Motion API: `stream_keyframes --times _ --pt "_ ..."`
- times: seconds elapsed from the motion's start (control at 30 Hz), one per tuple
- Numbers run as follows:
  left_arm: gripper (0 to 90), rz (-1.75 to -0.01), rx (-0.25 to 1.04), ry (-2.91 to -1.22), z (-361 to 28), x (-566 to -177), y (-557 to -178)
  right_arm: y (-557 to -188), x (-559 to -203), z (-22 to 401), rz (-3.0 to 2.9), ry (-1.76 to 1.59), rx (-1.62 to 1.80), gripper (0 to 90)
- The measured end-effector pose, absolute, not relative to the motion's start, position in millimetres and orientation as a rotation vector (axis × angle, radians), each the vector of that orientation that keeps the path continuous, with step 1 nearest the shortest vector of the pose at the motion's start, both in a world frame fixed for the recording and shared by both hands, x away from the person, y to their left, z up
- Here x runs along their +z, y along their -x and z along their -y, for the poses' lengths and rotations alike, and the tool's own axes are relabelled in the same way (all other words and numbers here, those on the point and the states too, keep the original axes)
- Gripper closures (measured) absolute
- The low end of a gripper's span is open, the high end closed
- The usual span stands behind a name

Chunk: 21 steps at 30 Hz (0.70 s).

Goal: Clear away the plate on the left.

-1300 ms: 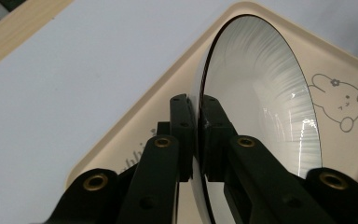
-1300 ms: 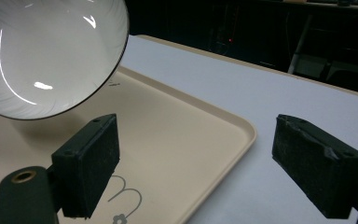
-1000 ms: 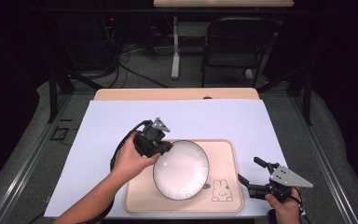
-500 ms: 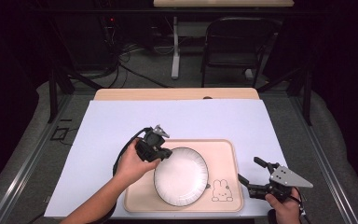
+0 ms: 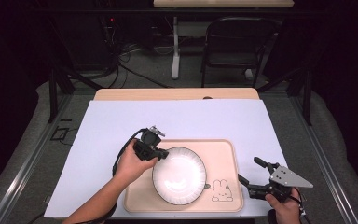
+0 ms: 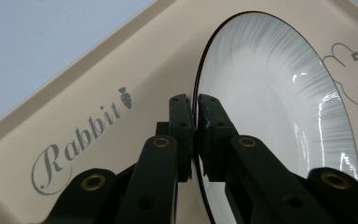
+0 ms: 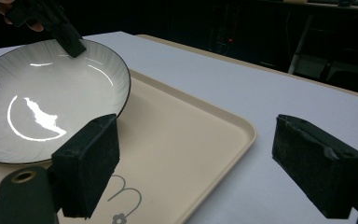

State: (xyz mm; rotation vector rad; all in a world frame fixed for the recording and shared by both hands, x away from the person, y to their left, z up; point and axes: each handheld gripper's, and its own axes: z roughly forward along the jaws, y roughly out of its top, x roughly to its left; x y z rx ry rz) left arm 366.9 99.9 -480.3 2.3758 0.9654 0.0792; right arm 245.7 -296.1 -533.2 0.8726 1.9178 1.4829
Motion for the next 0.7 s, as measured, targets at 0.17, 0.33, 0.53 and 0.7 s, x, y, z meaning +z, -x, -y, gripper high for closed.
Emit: stream_keyframes --times 0.17,0.33,0.53,0.7 --pt "83.2 -0.995 0.062 -2.37 -103 -491 -373 -246 -533 296 -1.92 -0.871 1.484 14.4" --pt "82.7 -1.019 0.029 -2.361 -107 -499 -378 -246 -533 296 -1.92 -0.871 1.482 14.4" --pt "81.4 -1.053 0.017 -2.362 -110 -509 -381 -244 -533 296 -1.92 -0.87 1.479 14.4" --pt "81.1 -1.077 0.0 -2.357 -113 -517 -384 -244 -533 297 -1.916 -0.872 1.479 14.4"
